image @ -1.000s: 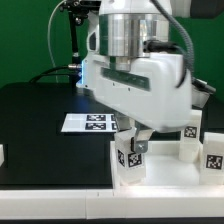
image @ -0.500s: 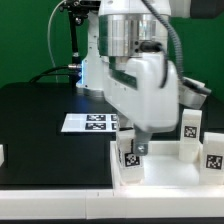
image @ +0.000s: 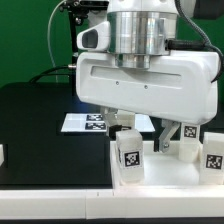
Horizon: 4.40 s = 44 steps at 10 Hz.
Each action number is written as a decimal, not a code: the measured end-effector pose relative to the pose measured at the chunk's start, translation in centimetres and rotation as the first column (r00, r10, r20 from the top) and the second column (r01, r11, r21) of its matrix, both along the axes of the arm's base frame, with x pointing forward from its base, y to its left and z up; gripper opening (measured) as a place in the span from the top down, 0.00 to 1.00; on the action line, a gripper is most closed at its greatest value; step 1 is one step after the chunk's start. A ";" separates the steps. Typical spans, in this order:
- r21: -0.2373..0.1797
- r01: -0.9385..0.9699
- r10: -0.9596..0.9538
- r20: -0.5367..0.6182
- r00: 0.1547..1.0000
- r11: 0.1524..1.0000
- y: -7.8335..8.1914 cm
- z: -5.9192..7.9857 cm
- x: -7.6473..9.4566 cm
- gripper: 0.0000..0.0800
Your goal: Assemble square table
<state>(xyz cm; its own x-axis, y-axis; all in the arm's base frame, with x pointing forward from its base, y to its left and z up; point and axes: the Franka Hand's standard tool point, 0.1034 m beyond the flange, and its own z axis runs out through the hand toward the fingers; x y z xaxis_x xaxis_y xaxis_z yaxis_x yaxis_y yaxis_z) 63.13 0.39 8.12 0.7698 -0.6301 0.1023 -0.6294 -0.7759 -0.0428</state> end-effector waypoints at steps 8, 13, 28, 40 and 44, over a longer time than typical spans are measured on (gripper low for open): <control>-0.034 -0.286 0.285 -0.015 0.958 0.958 -0.1 -0.3 0.4 0.19; -0.003 0.011 -0.011 0.000 1.000 1.000 0.0 -0.4 0.3 0.19; 0.134 0.829 -0.831 -0.061 0.553 0.542 -0.1 -0.4 0.3 0.50; 0.089 0.370 -0.370 -0.011 0.929 0.925 0.3 -0.6 0.3 0.19; -0.042 -0.353 0.353 -0.024 0.935 0.935 0.0 -0.1 0.7 0.19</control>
Offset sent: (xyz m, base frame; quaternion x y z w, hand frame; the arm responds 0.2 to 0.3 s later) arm 0.0185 0.0241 -0.0098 0.0571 -0.0184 -0.3788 0.9235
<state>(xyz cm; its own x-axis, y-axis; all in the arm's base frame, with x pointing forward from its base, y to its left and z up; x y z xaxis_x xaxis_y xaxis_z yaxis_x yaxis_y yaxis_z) 63.80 0.43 8.07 0.9435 -0.3125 0.1100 -0.3149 -0.9491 0.0046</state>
